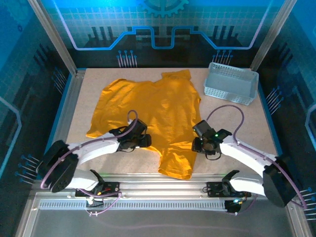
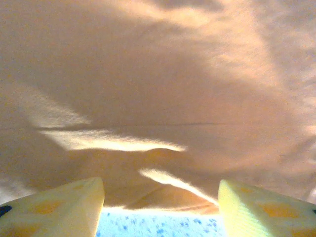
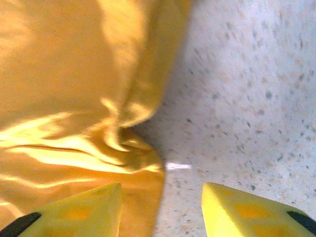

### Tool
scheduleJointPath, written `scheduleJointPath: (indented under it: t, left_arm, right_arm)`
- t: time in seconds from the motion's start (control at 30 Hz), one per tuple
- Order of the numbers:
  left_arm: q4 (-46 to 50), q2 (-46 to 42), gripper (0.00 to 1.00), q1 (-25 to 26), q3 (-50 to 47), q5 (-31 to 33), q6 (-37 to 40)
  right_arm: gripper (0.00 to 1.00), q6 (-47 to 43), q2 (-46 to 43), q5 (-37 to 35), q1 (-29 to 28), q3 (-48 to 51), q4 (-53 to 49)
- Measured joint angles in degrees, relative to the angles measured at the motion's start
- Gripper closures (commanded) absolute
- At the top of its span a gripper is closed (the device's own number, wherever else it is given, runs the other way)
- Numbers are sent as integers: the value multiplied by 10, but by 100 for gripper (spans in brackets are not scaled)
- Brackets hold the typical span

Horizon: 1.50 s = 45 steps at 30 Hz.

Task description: Fold the inside-out t-shirt

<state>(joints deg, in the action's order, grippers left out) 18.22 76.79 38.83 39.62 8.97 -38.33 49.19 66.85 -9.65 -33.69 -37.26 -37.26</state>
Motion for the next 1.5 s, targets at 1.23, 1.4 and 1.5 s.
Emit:
scheduleJointPath:
  t: [1.23,1.4,1.5]
  left_arm:
    - [90,89,24,-127,235,-17,-35]
    - [116,232,21,-245,432,14,28]
    - [139,325,21,-284,501,26,54]
  right_arm:
    - [50,-106,204,39,155,-251,33]
    - [48,-149,278,45,127,-371,45]
    - [47,-178,360,42,126,-460,44]
